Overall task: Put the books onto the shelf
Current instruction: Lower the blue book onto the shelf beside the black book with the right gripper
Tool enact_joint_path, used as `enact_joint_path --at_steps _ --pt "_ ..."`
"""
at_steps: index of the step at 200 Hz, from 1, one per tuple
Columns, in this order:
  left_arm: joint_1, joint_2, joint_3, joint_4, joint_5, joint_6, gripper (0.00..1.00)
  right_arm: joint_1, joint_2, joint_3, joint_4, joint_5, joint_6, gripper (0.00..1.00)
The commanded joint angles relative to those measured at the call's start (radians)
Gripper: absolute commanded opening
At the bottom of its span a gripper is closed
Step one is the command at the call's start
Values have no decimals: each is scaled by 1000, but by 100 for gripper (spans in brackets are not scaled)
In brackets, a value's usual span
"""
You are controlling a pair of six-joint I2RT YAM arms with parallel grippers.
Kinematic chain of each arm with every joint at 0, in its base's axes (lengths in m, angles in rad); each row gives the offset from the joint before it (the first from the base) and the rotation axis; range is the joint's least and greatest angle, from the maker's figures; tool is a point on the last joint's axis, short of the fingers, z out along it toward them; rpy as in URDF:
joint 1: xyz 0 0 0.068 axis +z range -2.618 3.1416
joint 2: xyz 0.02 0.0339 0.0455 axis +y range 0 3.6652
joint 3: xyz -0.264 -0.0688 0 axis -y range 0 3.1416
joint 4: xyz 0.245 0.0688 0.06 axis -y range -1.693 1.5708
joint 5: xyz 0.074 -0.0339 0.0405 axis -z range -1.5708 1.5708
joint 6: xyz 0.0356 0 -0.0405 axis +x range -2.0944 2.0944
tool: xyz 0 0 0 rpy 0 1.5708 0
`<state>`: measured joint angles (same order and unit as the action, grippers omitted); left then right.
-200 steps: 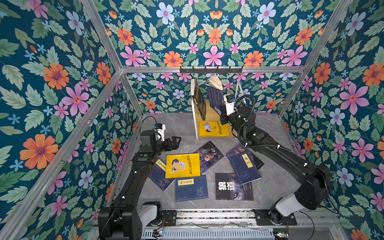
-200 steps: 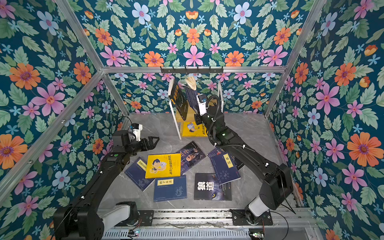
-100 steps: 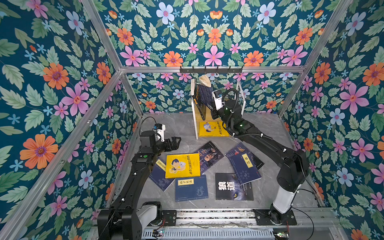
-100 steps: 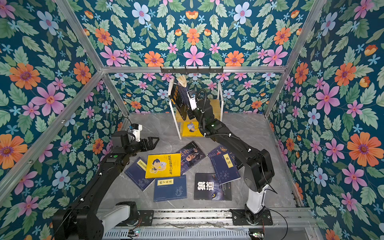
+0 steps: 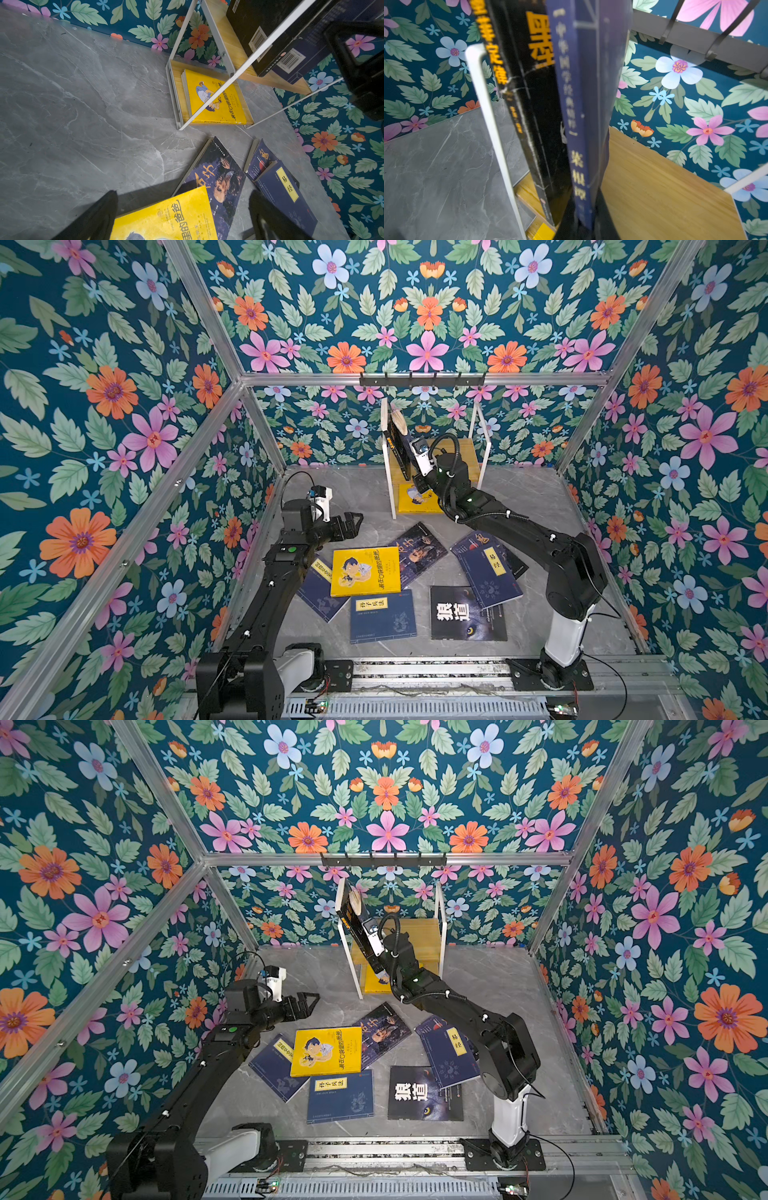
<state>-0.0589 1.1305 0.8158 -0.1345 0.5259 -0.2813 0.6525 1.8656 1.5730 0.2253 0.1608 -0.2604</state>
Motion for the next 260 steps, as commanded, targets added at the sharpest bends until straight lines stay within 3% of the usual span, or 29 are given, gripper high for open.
enact_joint_path --at_steps 1,19,80,150,201,260 --pt "4 1 -2 7 7 14 100 3 7 -13 19 -15 -48 0" --pt "5 4 3 8 9 2 100 4 -1 -26 17 -28 -46 0" --pt "5 7 -14 16 14 7 100 3 -26 -108 111 -102 -40 24" --pt "9 9 -9 8 -1 12 100 -5 -29 -146 130 -180 -19 40" --pt "10 7 -10 9 1 9 100 -69 -58 -168 110 -318 36 86" --pt "13 3 -6 13 18 -9 100 -142 -3 -114 65 -554 73 86"
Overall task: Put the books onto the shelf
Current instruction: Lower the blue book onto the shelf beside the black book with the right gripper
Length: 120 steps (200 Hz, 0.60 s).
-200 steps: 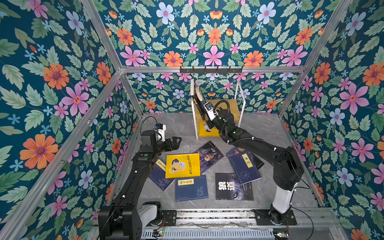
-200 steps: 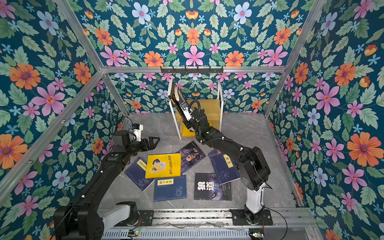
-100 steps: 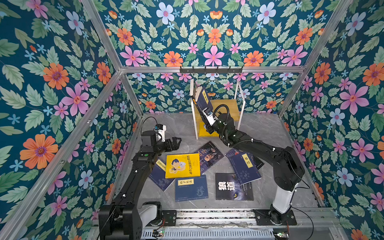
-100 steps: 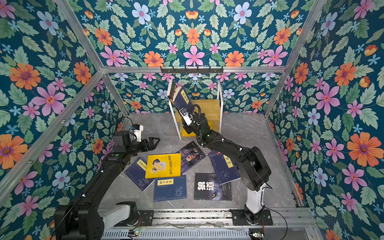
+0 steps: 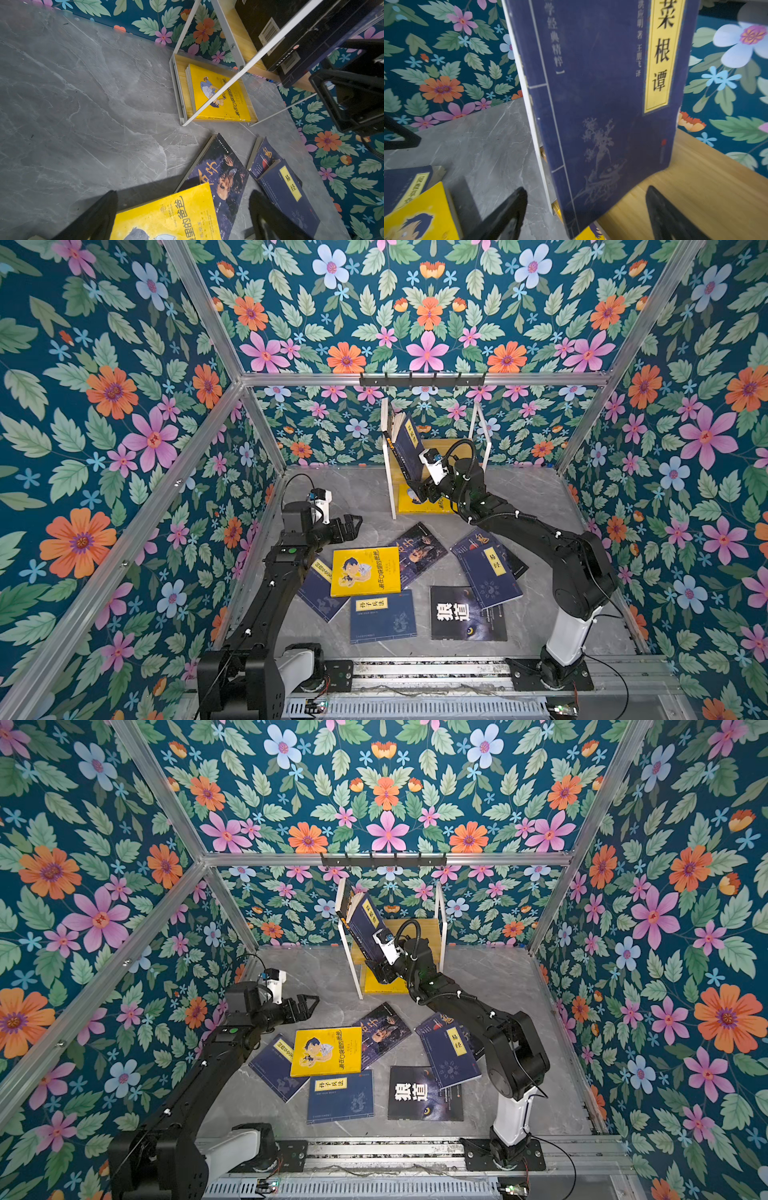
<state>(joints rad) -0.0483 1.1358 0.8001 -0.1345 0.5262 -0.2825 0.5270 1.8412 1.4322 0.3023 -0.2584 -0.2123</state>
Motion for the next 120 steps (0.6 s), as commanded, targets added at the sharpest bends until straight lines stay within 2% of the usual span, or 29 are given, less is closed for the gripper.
enact_joint_path --at_steps 1,48,120 --pt "2 -4 9 13 19 -7 100 -18 23 27 -13 -138 25 86" --pt "4 -7 6 13 15 -6 100 -53 96 114 -75 -251 58 79" --pt "5 -1 4 10 8 5 100 -84 191 192 -96 -337 79 73"
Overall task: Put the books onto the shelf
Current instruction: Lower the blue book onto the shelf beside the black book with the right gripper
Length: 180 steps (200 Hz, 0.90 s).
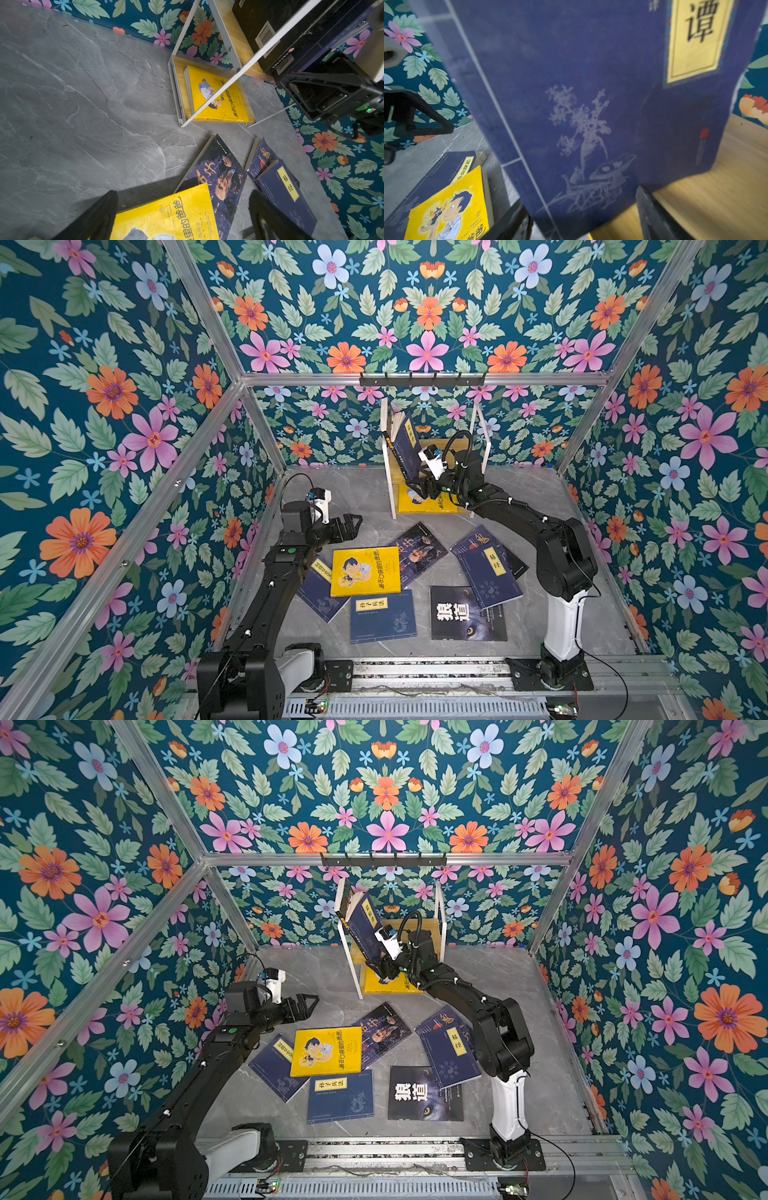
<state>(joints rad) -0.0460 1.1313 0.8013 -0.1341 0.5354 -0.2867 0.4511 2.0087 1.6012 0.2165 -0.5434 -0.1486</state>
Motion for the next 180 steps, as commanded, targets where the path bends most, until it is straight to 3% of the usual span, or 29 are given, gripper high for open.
enact_joint_path --at_steps 1,110,152,180 --pt "3 4 4 10 -1 9 100 -8 26 24 -10 -53 16 73" --pt "8 12 7 11 -1 9 100 -27 112 140 -68 -106 9 69" --pt "11 14 5 10 -3 11 100 -31 106 141 -82 -131 -9 77" --pt "11 14 -6 15 -4 15 100 -41 95 145 -110 -163 -25 75"
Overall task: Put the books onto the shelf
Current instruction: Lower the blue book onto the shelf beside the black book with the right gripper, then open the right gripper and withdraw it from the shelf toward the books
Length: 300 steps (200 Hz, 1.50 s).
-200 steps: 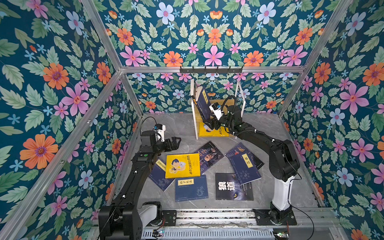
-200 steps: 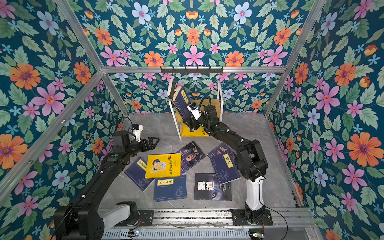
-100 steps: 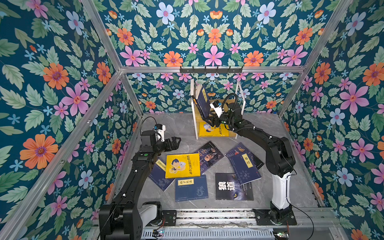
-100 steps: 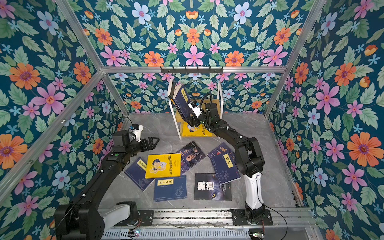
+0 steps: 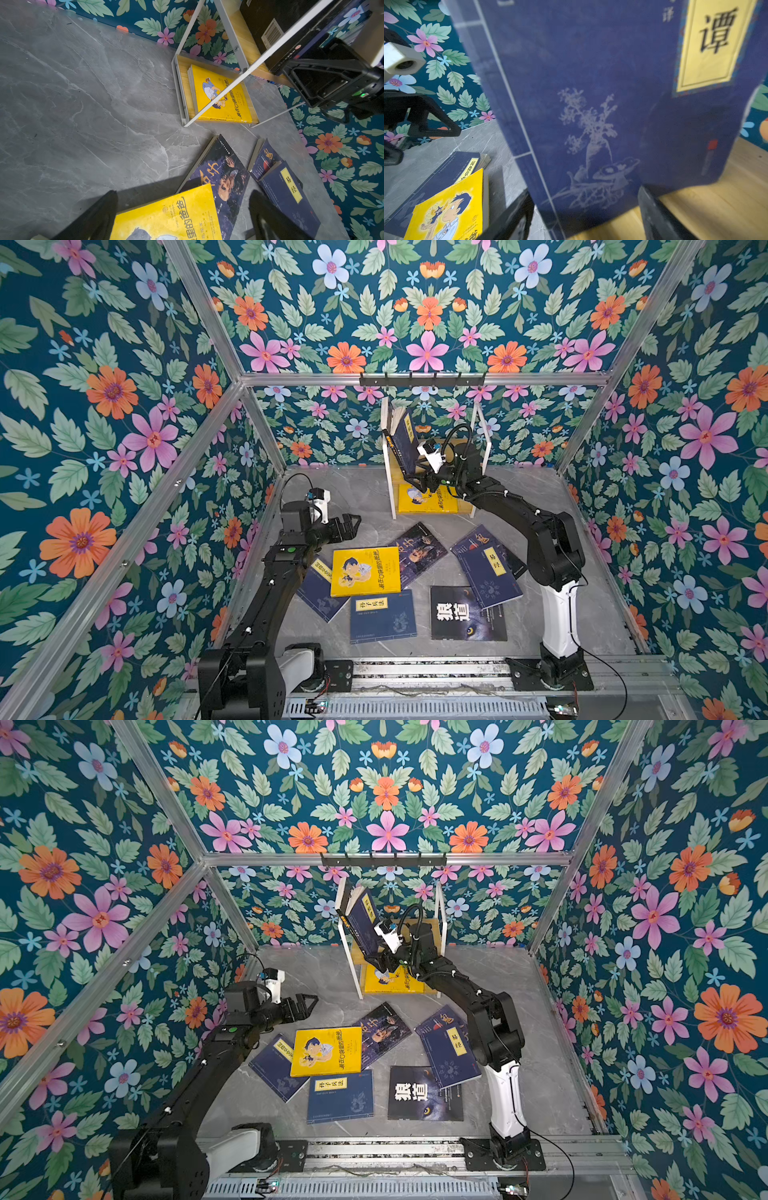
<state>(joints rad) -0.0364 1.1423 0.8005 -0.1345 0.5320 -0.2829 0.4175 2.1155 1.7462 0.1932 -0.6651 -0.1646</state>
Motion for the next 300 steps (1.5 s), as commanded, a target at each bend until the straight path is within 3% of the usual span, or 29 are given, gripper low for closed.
enact_joint_path --at_steps 1,74,131,176,217,254,300 --pt "1 3 -5 15 -2 11 100 -8 -12 0 -88 -42 -9 75" --pt "-1 1 3 2 -14 23 100 -14 -193 -189 12 5 56 86" --pt "-8 5 -9 -2 -39 32 100 -2 -432 -491 99 232 280 82" --pt "-13 13 -43 13 -75 -2 99 105 -598 -667 22 415 420 81" --pt "-17 31 -86 25 -119 -30 98 214 -608 -746 -47 488 650 80" --pt "-23 47 -107 -11 -268 -13 99 267 -540 -784 -8 433 839 78" --pt "-22 66 -150 -25 -322 -68 100 325 -466 -777 25 382 959 77"
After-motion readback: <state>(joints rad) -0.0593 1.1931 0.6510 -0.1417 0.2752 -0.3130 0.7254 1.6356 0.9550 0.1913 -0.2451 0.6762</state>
